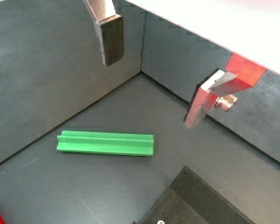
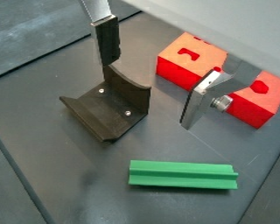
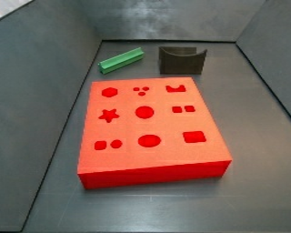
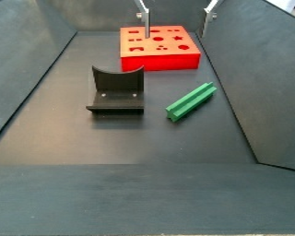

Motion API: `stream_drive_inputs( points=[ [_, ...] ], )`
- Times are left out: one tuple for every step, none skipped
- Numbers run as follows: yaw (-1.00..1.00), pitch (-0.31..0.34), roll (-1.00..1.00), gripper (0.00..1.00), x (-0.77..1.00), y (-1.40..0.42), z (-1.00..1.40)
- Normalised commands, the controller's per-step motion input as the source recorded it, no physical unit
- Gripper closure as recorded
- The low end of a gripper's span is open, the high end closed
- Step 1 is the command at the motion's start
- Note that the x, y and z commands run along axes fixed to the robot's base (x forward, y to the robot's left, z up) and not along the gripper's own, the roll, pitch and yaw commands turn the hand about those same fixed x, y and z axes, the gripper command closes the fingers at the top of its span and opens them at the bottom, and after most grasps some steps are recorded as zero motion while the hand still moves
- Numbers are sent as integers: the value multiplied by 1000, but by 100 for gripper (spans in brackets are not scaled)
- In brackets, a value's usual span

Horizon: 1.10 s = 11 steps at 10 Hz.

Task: Pick up the star object. Move up. Place the star object on the fixture. Regrasp the star object. Move to above the board. Insert the star object.
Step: Pick up the star object.

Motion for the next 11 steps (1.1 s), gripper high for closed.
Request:
stream_drive_inputs(
  points=[
    [0, -14, -99, 0, 0, 109, -46],
    [0, -7, -3, 0, 0, 0, 0],
    [0, -76, 0, 0, 0, 0, -26],
    [0, -114, 7, 0, -69, 0, -183],
    [-389, -90, 10, 0, -160, -160, -426],
    [-474, -153, 0, 0, 0, -77, -686],
    [-451, -194, 0, 0, 0, -94, -789],
    [-429, -191, 0, 0, 0, -114, -826],
    [-383, -167, 0, 0, -86, -131, -926],
    [-323, -137, 0, 0, -177, -177, -1000],
    [-300, -116, 6, 0, -229, -226, -1000]
  ],
)
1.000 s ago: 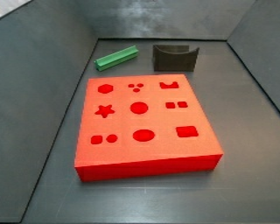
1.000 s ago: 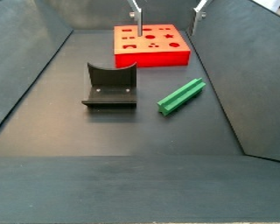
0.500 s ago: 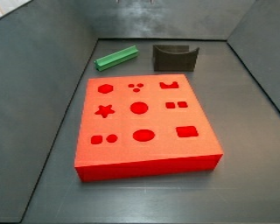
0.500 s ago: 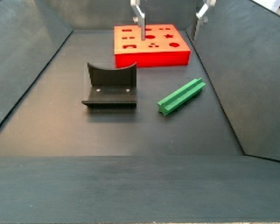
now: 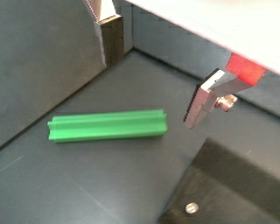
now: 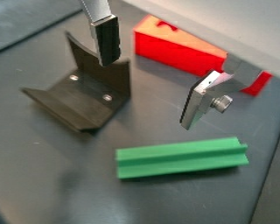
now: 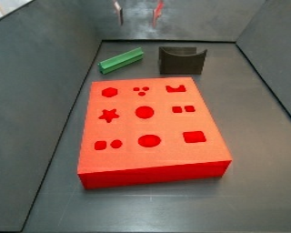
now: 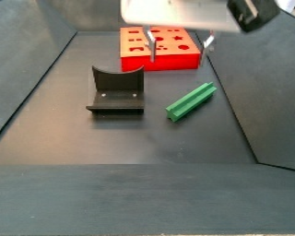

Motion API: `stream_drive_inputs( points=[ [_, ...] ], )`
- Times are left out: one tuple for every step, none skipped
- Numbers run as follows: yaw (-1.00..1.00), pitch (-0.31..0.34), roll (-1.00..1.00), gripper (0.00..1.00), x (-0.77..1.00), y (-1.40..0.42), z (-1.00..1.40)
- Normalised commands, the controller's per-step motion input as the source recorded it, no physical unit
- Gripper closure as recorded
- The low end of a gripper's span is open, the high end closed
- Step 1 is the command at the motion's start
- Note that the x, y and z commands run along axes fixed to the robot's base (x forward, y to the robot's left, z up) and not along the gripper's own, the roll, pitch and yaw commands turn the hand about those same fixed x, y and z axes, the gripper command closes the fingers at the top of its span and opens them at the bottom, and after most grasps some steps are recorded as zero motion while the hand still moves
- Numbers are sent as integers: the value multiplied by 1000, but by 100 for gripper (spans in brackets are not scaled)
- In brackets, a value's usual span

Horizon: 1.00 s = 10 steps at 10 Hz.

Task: Pick up the star object. Move up. Place the star object on the fixture. Regrasp the star object. Move to above the board. Insert the star object.
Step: Pick up the star object.

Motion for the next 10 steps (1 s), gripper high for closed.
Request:
stream_drive_inputs(
  points=[
    [-271, -109, 23, 0, -291, -300, -1000],
    [-269, -129, 36, 0, -271, -309, -1000],
    [-286, -149, 41, 0, -146, -146, -980],
    [-543, -134, -43, 0, 31, 389, -814],
    [-611, -154, -73, 0, 0, 303, -751],
    [-554, -156, -100, 0, -69, 269, -714],
    [-231, -167, -64, 0, -49, 169, -771],
    [0, -84, 0, 0, 0, 0, -31],
    [0, -49, 0, 0, -26, 0, -289],
    [-31, -229, 56, 0, -277, -149, -651]
  ],
)
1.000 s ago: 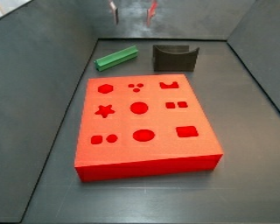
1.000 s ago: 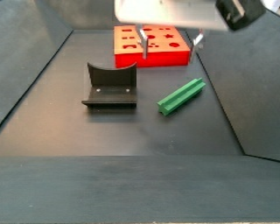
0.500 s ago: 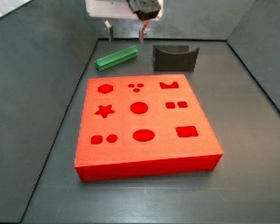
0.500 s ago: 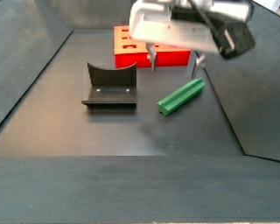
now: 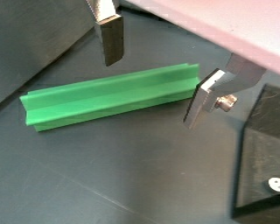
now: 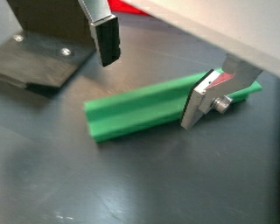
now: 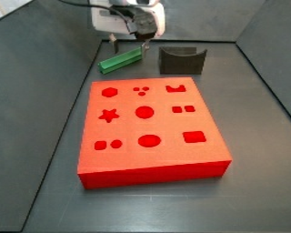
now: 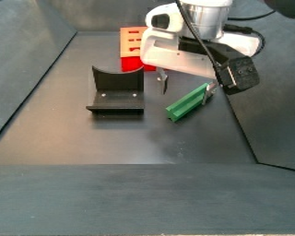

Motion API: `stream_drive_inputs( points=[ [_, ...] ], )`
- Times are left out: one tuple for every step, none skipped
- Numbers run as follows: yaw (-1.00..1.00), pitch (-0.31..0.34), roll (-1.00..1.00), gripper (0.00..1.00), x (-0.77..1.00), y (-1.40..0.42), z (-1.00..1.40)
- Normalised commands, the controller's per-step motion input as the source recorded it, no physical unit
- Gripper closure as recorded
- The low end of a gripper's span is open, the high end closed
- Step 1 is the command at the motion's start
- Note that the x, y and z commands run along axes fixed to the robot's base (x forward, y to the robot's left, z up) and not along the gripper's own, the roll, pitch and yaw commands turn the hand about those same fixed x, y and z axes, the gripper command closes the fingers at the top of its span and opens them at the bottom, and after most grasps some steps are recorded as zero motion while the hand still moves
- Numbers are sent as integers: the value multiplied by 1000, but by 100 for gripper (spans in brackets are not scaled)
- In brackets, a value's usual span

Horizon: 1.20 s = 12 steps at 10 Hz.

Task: Pick up the star object. Move up. Place the star object on the fixture. Regrasp the star object. Move to above the board. Insert the star object.
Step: Pick up the star object.

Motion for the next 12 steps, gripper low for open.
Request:
stream_drive_inputs(
  points=[
    [-69, -280, 14, 0, -357, -160, -551],
    [-49, -167, 0, 0, -243, -91, -9],
    [-9, -84, 0, 0, -114, -3, 0],
    [-71, -159, -3, 0, -183, 0, 0],
    [-77, -177, -14, 0, -137, 0, 0],
    [-23, -137, 0, 0, -54, 0, -26],
    [0, 0, 0, 100, 0, 0, 0],
    [0, 0, 0, 100, 0, 0, 0],
    [0, 0, 0, 100, 0, 0, 0],
    [0, 0, 0, 100, 0, 0, 0],
    [0, 0, 0, 100, 0, 0, 0],
    [0, 0, 0, 100, 0, 0, 0]
  ],
)
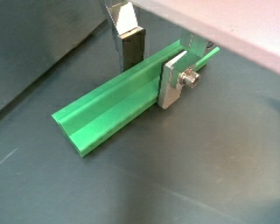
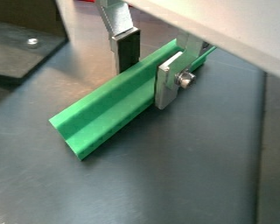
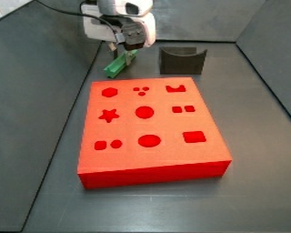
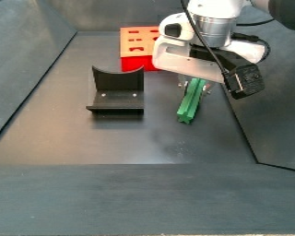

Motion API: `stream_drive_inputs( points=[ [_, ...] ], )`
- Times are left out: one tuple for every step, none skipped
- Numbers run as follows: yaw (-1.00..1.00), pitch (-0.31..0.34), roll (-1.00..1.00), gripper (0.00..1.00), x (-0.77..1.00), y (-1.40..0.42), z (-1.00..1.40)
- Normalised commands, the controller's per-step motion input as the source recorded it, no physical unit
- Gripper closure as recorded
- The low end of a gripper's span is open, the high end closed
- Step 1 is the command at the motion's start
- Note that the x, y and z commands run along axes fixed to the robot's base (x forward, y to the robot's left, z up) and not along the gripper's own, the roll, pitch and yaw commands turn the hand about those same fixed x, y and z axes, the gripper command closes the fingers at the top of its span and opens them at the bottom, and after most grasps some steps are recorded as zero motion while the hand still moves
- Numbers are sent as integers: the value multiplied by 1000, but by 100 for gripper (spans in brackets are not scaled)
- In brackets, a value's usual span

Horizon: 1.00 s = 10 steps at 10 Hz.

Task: Pick up the star object. Move up. Place the star object on the fixture. Regrasp the star object. Move to above the board. Insert the star object.
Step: Pick up the star object, then move up.

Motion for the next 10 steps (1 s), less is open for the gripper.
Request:
stream_drive_inputs(
  points=[
    [0, 0, 0, 100, 0, 0, 0],
    [0, 0, 0, 100, 0, 0, 0],
    [0, 0, 0, 100, 0, 0, 0],
    [0, 0, 0, 100, 0, 0, 0],
    [0, 0, 0, 100, 0, 0, 0],
    [0, 0, 0, 100, 0, 0, 0],
    [0, 0, 0, 100, 0, 0, 0],
    [0, 0, 0, 100, 0, 0, 833],
    [-20, 8, -8, 100, -20, -47, 808],
    [-16, 9, -6, 100, -29, -39, 736]
  ],
)
